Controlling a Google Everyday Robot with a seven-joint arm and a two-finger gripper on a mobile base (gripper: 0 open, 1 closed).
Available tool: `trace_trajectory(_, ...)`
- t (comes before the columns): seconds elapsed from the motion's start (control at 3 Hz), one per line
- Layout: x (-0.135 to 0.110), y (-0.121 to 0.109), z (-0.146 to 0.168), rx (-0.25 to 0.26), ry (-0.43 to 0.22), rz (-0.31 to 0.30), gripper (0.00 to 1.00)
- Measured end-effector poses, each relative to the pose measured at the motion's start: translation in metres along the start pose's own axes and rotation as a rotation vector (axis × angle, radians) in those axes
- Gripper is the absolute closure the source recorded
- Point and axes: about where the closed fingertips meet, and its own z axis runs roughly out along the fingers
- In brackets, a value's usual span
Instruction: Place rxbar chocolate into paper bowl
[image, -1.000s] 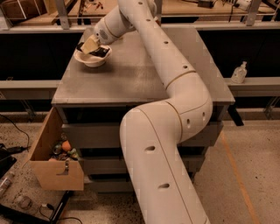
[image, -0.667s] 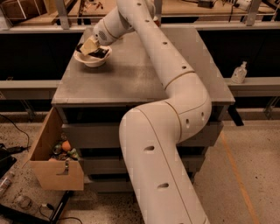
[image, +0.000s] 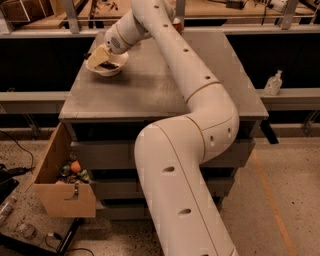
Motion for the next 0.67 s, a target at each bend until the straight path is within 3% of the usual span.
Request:
trace_trajectory(0.33, 0.0009, 0.001, 0.0037, -0.004, 0.002, 0.001, 0.0)
trace_trajectory(0.67, 0.0009, 0.001, 0.0039, -0.005, 0.003, 0.001, 0.0)
